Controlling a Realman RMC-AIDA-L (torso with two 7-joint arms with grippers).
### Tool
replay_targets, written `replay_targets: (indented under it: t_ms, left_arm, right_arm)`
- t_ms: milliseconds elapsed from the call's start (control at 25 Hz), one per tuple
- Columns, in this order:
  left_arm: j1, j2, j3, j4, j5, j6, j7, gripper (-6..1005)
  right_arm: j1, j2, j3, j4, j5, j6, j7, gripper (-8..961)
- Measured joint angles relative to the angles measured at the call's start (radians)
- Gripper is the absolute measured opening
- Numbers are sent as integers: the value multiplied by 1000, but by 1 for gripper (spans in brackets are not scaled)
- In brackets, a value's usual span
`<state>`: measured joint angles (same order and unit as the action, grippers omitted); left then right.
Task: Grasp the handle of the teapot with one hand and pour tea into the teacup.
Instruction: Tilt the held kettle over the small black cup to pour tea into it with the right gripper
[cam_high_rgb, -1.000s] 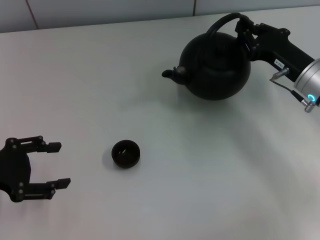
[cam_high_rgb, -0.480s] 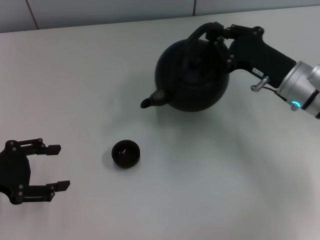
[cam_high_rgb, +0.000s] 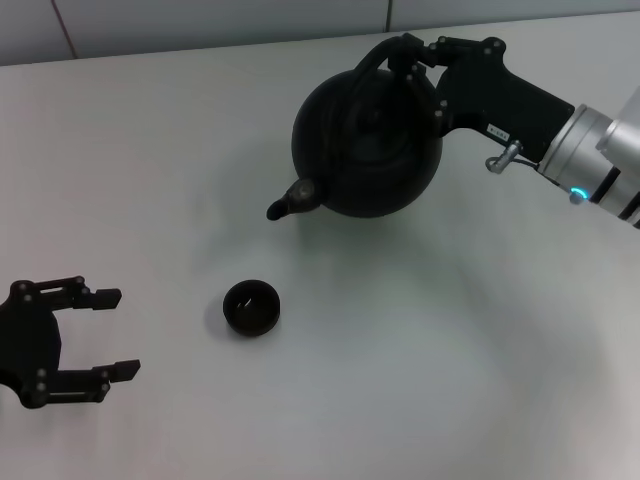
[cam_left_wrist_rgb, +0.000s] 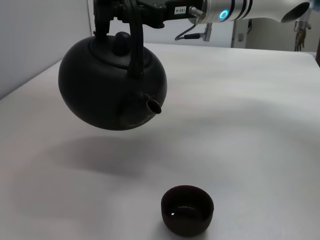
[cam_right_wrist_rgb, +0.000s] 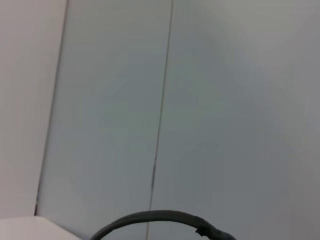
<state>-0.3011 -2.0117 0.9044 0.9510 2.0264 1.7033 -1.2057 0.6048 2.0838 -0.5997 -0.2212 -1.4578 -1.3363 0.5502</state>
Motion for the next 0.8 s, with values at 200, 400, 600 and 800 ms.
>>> replay_targets:
  t_ms: [200,400,600,800]
  left_arm:
    - [0,-2,-5,0,0,-1,0,785]
    - [-4,-2,-6,0,0,-1,0,785]
    - [-8,-2,-6,0,1,-1,-1,785]
    - [-10,-4,-6,0,1,-3,-1,785]
  right_arm:
    - [4,1,-64,-19,-1,5,-13,116]
    - [11,2,-104,-23,-1,7,-64,117]
    - [15,2,-115,-24,-1,7,-91,116]
    - [21,2,-132,-35,-1,8,-113,115]
